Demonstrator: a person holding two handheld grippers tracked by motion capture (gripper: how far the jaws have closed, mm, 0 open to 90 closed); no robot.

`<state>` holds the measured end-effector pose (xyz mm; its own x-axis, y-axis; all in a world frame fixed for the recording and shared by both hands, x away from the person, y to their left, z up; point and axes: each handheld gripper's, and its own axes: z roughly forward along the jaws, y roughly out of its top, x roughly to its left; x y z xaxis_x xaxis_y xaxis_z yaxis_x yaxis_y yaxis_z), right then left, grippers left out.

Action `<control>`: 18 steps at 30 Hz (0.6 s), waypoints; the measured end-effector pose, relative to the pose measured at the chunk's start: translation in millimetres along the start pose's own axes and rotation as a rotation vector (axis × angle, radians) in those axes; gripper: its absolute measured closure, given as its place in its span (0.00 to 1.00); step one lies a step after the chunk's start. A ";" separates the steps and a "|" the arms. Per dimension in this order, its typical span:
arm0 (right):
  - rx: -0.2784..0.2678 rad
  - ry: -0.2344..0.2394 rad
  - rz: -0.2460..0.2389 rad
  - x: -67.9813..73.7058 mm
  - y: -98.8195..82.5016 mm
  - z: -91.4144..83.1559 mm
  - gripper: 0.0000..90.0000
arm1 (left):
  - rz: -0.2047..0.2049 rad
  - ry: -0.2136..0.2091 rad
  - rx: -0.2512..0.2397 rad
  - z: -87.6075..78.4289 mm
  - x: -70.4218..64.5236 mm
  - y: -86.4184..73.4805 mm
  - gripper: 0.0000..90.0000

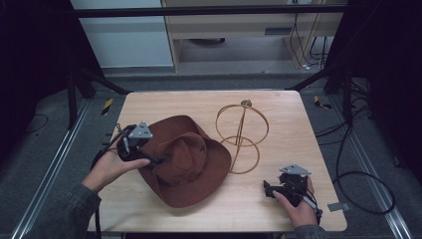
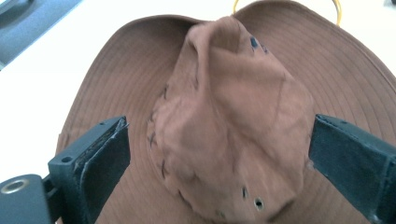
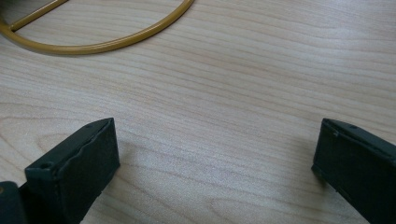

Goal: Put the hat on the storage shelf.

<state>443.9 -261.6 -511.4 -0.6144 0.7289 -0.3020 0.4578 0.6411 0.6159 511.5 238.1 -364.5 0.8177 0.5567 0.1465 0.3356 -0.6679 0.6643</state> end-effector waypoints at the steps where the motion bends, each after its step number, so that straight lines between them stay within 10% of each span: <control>1: 0.000 0.000 0.000 0.0 0.0 0.0 0.00 | -0.004 -0.003 0.003 1.7 1.2 3.7 0.06; 18: 0.000 0.000 0.000 0.0 0.0 0.0 0.00 | -0.006 0.037 0.069 23.2 10.9 32.1 0.08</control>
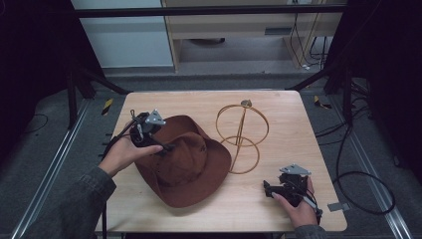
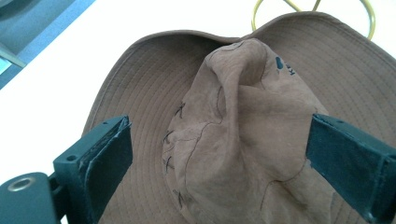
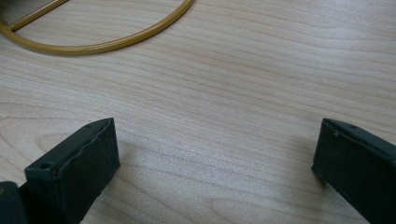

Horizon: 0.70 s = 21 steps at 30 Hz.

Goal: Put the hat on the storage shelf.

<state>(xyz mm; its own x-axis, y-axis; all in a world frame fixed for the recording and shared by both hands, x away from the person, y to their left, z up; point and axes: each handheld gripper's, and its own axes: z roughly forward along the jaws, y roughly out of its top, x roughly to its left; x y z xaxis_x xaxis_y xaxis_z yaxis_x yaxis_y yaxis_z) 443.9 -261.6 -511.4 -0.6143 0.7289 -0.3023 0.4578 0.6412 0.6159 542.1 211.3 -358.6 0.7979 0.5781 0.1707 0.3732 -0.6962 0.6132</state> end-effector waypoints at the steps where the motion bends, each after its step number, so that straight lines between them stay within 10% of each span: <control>1: 0.000 0.000 0.000 0.0 0.0 0.0 0.00 | 0.000 0.000 0.005 1.7 0.3 0.2 0.08; 21: 0.000 0.002 0.000 0.0 0.0 -0.1 0.01 | 0.008 -0.020 0.080 36.7 -3.0 9.8 0.08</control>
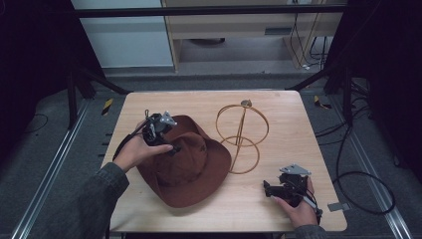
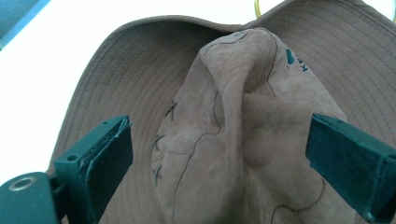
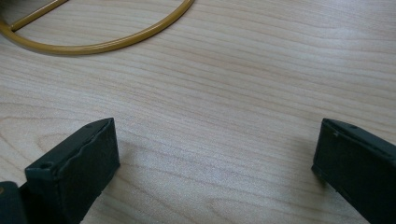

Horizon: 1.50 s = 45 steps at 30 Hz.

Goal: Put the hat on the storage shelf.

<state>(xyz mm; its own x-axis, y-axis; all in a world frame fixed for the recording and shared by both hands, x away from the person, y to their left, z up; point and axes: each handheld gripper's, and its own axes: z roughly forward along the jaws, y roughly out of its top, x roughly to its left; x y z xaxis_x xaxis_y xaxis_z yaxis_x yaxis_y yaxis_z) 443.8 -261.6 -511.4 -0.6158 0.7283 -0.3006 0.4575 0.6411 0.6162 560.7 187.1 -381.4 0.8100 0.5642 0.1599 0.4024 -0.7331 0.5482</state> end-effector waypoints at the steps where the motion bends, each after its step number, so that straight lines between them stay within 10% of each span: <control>1: 0.000 -0.002 0.000 0.0 0.0 0.1 0.00 | 0.000 -0.005 0.008 2.7 -0.5 0.5 0.08; 29: -0.011 0.014 0.006 2.3 1.7 1.0 0.01 | -0.007 -0.017 0.072 29.5 -3.9 -3.2 0.08; 45: -0.011 0.014 0.006 2.3 1.7 0.9 0.01 | 0.004 -0.048 0.085 32.3 -6.1 -2.7 0.28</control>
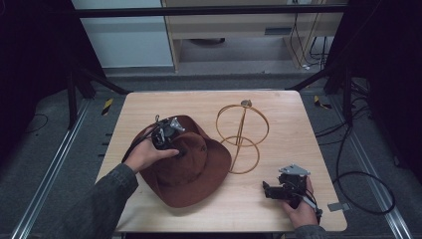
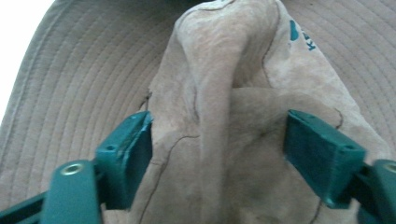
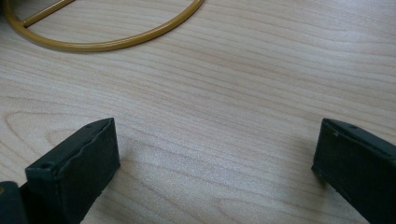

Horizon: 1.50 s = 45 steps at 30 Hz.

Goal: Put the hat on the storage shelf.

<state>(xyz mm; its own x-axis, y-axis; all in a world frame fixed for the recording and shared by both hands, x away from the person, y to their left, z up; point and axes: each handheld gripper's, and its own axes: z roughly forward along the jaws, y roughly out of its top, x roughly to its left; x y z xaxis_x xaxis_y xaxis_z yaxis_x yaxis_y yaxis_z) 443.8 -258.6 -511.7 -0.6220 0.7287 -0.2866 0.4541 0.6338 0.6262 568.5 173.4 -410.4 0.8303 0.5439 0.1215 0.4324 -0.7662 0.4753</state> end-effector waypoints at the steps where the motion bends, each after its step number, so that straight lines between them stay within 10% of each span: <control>1: 0.000 0.000 0.000 0.0 0.0 0.0 0.01 | -0.002 -0.002 -0.001 0.2 -0.4 0.0 0.30; 24: 0.000 0.000 0.000 0.0 0.0 0.0 0.01 | -0.014 -0.036 0.055 -2.4 1.8 -0.9 0.97; 45: 0.000 0.000 0.000 -0.1 -0.1 0.0 0.01 | -0.032 0.020 -0.096 -85.5 13.8 -11.6 0.98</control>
<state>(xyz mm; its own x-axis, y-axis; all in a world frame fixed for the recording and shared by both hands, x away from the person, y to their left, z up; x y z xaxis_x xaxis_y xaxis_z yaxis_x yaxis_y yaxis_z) 443.8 -258.7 -511.7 -0.6221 0.7286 -0.2867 0.4538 0.6339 0.6263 544.9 219.0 -339.7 0.8091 0.5748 0.1222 0.4220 -0.7129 0.5600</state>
